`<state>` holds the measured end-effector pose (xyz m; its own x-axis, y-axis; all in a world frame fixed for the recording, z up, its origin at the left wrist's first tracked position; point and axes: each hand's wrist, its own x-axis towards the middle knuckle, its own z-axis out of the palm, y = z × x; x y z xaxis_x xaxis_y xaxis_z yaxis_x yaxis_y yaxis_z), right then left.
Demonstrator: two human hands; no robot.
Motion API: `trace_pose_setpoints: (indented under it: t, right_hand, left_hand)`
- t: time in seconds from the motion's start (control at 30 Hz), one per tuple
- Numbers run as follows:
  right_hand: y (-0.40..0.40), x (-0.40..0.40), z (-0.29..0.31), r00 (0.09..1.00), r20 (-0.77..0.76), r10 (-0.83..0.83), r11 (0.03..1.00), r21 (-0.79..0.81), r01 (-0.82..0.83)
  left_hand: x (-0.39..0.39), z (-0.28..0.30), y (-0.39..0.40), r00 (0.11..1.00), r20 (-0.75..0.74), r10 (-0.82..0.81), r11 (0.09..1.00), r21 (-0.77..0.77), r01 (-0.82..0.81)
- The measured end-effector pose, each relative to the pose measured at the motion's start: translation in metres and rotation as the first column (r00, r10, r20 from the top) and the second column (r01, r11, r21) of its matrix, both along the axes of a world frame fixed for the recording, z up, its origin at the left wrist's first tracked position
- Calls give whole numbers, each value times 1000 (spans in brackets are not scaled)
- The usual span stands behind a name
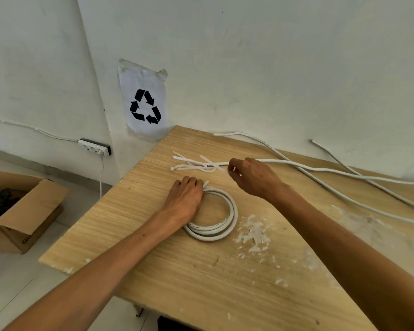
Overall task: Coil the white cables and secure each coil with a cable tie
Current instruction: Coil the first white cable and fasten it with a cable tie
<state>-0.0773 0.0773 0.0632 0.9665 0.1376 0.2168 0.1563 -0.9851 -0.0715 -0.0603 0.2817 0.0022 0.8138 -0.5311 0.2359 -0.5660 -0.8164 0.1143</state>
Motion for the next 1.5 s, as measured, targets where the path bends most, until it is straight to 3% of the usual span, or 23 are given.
trace_pose_setpoints:
  t: [0.17, 0.37, 0.5, 0.63, 0.8, 1.03, 1.3, 1.5]
  right_hand:
    - [-4, -56, 27, 986, -168, -6, 935, 347, 65]
    - [-5, -104, 24, 973, -206, -103, 890, 417, 183]
    - [-11, -119, 10, 949, -213, -232, 743, 592, 314]
    - [-12, -129, 3, 908, -250, -337, 673, 610, 418]
    - [-16, -137, 18, 883, -370, -289, 663, 588, 464]
    - [-32, -156, 26, 846, -475, -241, 648, 571, 505]
    - [-26, -143, 16, 895, -421, -150, 456, 774, 440]
    - [-20, -136, 5, 920, -363, -151, 308, 867, 392]
  left_hand:
    - [-9, 13, 3, 993, -55, 102, 993, -52, -105]
    - [-4, 19, -16, 942, -245, 229, 956, -125, -265]
    - [-16, 19, -31, 952, -249, 178, 931, -271, -245]
    - [-36, 20, -49, 981, -169, 92, 924, -353, -148]
    - [-62, 25, -77, 999, 28, 18, 946, -325, -8]
    - [-57, 33, -84, 996, -7, 84, 916, -393, -80]
    - [-86, 29, -97, 996, 30, -85, 923, -374, 90]
    - [-92, 31, -104, 991, -20, -131, 892, -438, 109]
